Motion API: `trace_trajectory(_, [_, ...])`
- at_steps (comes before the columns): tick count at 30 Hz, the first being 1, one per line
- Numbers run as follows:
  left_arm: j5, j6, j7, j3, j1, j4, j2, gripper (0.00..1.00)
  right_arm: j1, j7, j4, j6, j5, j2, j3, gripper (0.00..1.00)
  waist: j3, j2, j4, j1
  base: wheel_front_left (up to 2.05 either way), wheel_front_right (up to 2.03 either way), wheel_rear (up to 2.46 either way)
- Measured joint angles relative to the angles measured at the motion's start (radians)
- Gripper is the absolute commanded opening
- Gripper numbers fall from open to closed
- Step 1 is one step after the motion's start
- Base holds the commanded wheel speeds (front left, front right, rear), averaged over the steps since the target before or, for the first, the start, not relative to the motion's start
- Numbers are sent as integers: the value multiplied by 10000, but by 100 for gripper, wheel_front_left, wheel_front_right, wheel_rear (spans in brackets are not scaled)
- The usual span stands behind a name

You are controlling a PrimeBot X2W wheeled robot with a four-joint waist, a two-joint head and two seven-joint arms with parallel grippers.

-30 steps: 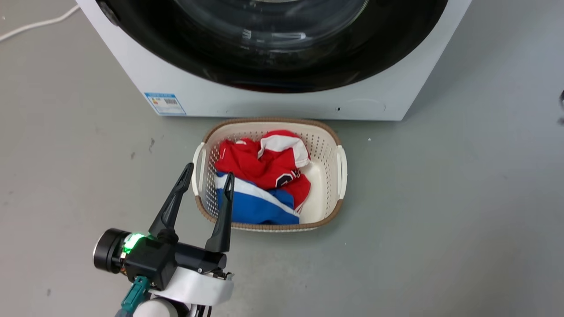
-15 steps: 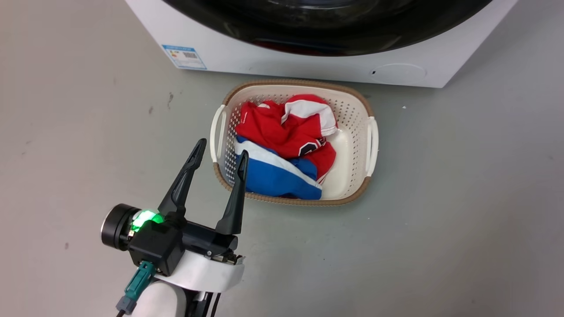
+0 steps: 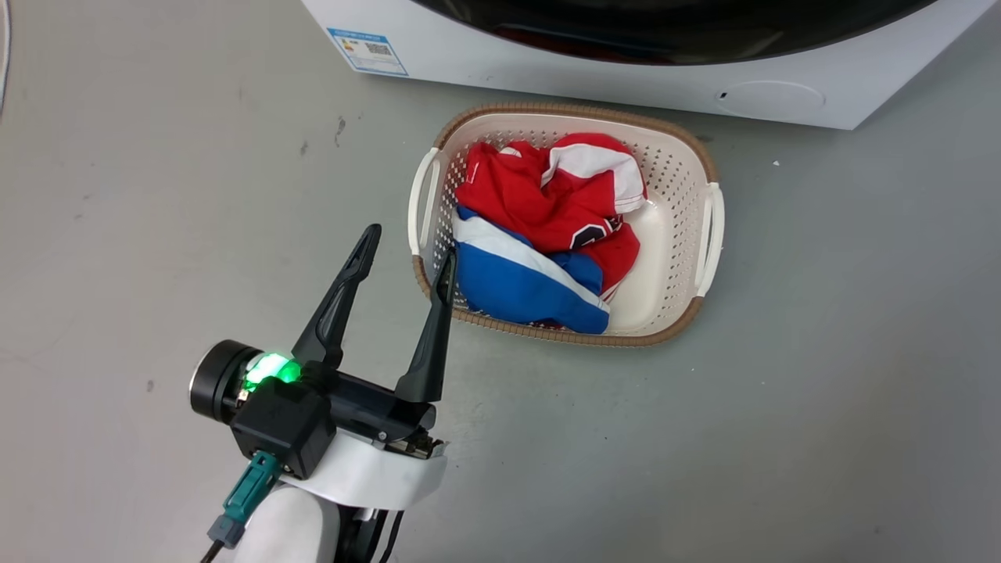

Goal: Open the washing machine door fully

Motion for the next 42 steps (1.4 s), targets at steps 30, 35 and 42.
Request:
trace_trajectory(30, [-364,359,0,-2,638,370,-2,100,2746,2474,-1965,0,-73,1561,-928,0,-1589,0,157,-1,0,0,0])
trace_trajectory(35, [-336,378,0,36,939,385,-2,100,3719,2809,-2554,0,232,1751,-859,0,-2228,0,161,-2,0,0,0])
trace_trajectory(42, [-364,577,0,336,1451,326,-6,100,5159,3212,-3494,0,940,2098,-577,0,-3070,0,176,-2,0,0,0])
